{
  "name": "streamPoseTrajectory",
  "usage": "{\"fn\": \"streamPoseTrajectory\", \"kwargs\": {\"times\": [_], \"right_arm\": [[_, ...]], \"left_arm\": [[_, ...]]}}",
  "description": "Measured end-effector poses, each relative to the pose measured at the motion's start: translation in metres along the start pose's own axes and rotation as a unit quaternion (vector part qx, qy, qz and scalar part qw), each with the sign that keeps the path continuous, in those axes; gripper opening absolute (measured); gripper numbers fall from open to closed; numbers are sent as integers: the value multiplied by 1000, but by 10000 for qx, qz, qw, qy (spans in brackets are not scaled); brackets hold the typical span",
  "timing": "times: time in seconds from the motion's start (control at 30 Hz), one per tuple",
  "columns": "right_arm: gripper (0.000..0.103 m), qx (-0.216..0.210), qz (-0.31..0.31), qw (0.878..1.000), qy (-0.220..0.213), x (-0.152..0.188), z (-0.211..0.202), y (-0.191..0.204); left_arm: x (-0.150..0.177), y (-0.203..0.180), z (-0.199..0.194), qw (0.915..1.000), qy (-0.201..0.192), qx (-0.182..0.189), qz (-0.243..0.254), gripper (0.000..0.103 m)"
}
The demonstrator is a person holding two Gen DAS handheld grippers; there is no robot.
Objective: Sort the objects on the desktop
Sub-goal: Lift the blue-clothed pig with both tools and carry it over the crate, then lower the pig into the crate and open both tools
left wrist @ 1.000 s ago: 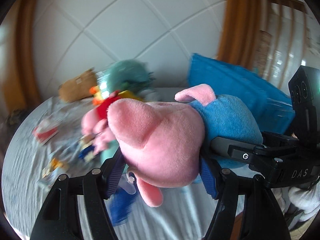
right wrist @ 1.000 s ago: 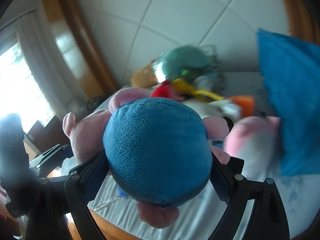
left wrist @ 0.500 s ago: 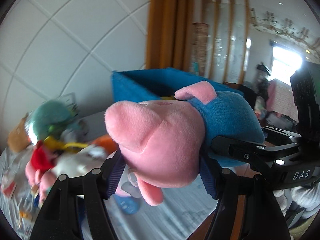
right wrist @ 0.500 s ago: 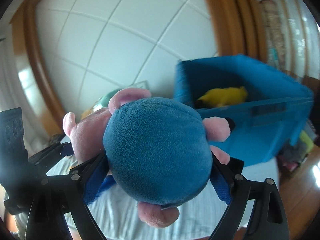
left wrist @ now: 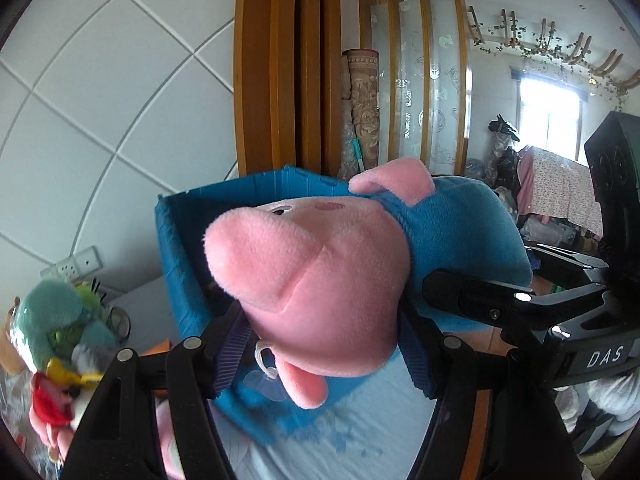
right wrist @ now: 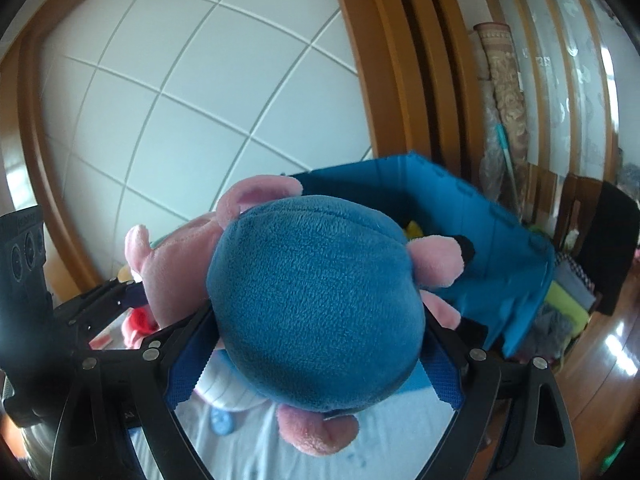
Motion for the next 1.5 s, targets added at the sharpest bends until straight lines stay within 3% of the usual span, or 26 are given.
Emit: {"fn": "streamPoseTrajectory", "kwargs": {"times": [0.23,0.63,0.8,0.97,1.13,1.5], "right_arm": [[92,-136,-39,9998,147,-24,49,-60],[92,-473,109,9974,527,-25,125,-119],[92,-540,141,9964,637,-19,136,-122],[95,-483,157,9965,661,-17,139,-125],[101,-421,150,9973,579,-20,140,-131],[103,-132,184,9987,451,-20,129,-132]], "left_arm": [[-34,-17,71,9994,258,-207,-64,68],[-34,-14,134,9947,873,-486,-239,68],[-29,-11,142,9927,1047,-524,-285,69],[-24,-9,146,9904,1148,-691,-342,76],[-20,-8,146,9882,1151,-924,-399,103],[-19,6,118,9856,905,-1225,-740,103]]}}
Point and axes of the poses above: each gripper's, at about its wrist camera, not at the fingertips, and z roughly the way its jaws point, y to its left, x to its underside, the point moved 1 cm from there along z, roughly the way its jaws point, and after that the axes turned 10 degrees about -z, right-handed, at the moved point
